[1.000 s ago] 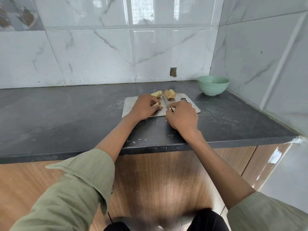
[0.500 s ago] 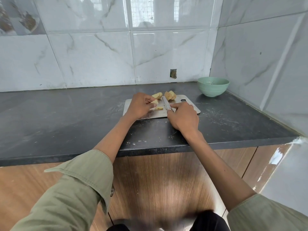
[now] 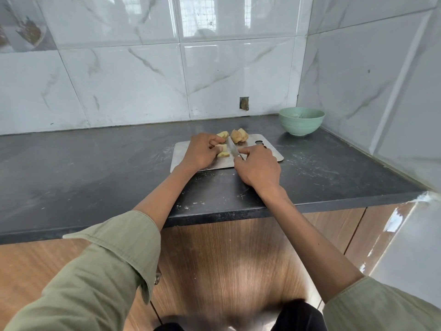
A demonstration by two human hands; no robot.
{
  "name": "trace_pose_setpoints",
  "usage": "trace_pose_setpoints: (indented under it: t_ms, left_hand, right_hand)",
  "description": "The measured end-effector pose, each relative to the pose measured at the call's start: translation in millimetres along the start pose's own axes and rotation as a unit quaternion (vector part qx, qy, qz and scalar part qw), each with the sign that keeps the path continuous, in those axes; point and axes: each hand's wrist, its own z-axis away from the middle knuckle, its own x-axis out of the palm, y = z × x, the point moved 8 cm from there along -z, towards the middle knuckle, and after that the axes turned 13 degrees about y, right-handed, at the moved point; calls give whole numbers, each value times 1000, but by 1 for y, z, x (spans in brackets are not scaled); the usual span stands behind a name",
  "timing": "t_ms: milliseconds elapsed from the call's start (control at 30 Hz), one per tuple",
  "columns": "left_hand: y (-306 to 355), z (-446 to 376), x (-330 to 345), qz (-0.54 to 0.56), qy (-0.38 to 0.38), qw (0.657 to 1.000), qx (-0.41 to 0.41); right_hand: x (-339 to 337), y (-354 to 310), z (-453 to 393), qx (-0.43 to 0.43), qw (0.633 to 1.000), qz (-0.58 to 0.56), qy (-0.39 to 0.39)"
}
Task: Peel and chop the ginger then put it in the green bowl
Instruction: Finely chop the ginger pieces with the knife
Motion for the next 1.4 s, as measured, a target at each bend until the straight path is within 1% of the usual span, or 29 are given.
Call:
trace_pose_setpoints:
  t_ms: [267, 367, 500, 700, 1033, 1233, 1400]
  left_hand:
    - [6, 4, 3, -73, -14, 996, 52]
    - [8, 7, -1, -64, -6, 997, 46]
    - [5, 10, 1, -67, -20, 997, 33]
    - [15, 10, 1, -60, -18, 996, 60]
    - [17, 14, -3, -109, -31, 986, 119]
    - [20, 15, -6, -80, -17, 991, 105]
    - [21, 14, -6, -89, -10, 991, 101]
  right_hand:
    - [-2, -2, 2, -4, 1000, 11, -3]
    - [-5, -6, 4, -16, 1000, 12, 0]
    - [-8, -15, 9, -51, 998, 34, 10]
    - [-8, -22, 12, -82, 993, 84, 20]
    - [-1, -16, 9, -66, 994, 87, 18]
    - [-1, -15, 8, -64, 994, 85, 21]
    - [1, -14, 7, -60, 994, 87, 16]
